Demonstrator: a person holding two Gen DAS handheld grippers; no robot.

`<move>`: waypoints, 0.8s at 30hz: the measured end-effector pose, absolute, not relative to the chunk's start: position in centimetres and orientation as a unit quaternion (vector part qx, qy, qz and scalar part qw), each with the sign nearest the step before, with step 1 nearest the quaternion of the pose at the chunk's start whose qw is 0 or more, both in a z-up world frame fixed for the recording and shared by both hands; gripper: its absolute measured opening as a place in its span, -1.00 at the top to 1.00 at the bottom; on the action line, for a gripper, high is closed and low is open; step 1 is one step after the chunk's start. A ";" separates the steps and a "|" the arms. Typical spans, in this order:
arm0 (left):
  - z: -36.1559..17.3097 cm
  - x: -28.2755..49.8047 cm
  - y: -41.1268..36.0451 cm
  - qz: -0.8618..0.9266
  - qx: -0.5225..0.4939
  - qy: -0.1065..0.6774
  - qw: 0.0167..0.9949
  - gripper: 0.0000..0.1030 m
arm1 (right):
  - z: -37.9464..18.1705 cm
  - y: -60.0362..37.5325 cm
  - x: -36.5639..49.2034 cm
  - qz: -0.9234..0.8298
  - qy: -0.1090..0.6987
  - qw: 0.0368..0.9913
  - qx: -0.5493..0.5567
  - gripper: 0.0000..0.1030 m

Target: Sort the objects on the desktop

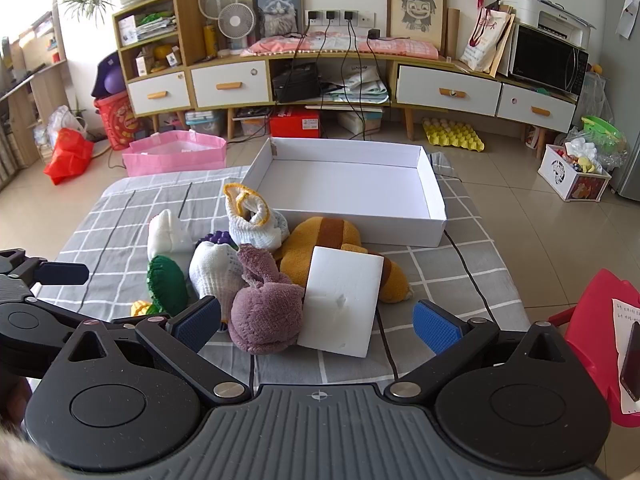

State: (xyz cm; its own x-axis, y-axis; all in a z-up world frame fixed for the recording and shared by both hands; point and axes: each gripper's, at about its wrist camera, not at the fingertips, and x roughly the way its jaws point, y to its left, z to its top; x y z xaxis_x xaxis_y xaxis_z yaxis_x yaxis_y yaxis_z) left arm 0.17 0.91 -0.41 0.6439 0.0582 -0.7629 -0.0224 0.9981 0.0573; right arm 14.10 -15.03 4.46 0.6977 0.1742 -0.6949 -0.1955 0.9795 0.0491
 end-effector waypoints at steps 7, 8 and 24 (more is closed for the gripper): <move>-0.4 0.1 0.8 0.022 0.021 0.422 0.906 -0.98 | 4.4 -15.0 14.1 0.100 0.376 0.921 -0.014 -0.99; -0.4 0.1 0.8 0.022 0.022 0.422 0.906 -0.98 | 4.4 -15.0 14.1 0.100 0.376 0.921 -0.014 -0.99; -0.6 0.1 1.0 0.021 0.015 0.430 0.902 -0.98 | 4.1 -14.9 14.1 0.100 0.377 0.921 -0.016 -0.99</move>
